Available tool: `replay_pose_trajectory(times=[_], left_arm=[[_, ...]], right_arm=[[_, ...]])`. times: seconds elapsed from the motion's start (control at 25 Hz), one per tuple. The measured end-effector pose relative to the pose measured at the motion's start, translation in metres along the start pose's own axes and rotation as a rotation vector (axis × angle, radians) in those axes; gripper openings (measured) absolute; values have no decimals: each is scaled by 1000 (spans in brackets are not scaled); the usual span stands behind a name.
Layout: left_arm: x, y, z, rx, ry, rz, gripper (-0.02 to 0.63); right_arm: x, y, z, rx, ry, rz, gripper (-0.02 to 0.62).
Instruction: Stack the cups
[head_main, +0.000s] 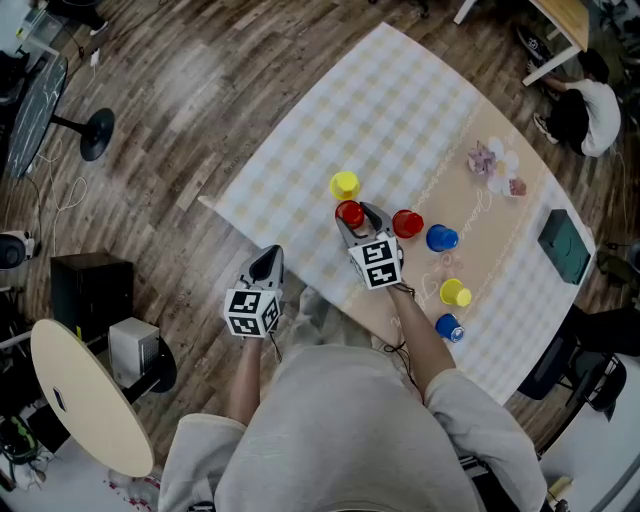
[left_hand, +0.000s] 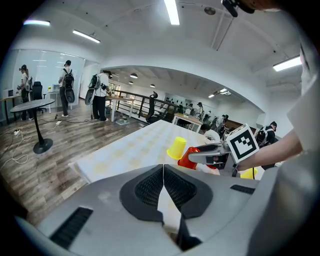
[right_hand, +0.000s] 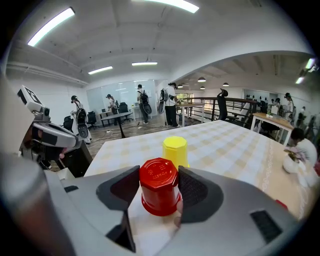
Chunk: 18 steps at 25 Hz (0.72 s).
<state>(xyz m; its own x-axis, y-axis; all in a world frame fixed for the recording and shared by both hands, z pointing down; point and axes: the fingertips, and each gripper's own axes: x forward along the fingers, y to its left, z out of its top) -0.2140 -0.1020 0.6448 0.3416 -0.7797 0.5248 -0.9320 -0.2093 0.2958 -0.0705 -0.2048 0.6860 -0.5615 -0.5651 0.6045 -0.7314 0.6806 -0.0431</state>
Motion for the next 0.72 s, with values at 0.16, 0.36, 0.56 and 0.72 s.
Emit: replay_pose_trajectory(times=[0.16,0.36,0.56,0.72], left_arm=[[1,-2,2,5,-2,-4,15],[-1,-7,5,15,-8,-11,15],[5,-17,8,38,-7,-40,15],[15,-36,12,67,-3,-84,15]], right_arm=[[0,1,0,9,6,4,249],[-14,8,7,3,-36,14,351],[-46,11,19,1,-96,-5,349],[-72,1,25,18,-140,-57,341]])
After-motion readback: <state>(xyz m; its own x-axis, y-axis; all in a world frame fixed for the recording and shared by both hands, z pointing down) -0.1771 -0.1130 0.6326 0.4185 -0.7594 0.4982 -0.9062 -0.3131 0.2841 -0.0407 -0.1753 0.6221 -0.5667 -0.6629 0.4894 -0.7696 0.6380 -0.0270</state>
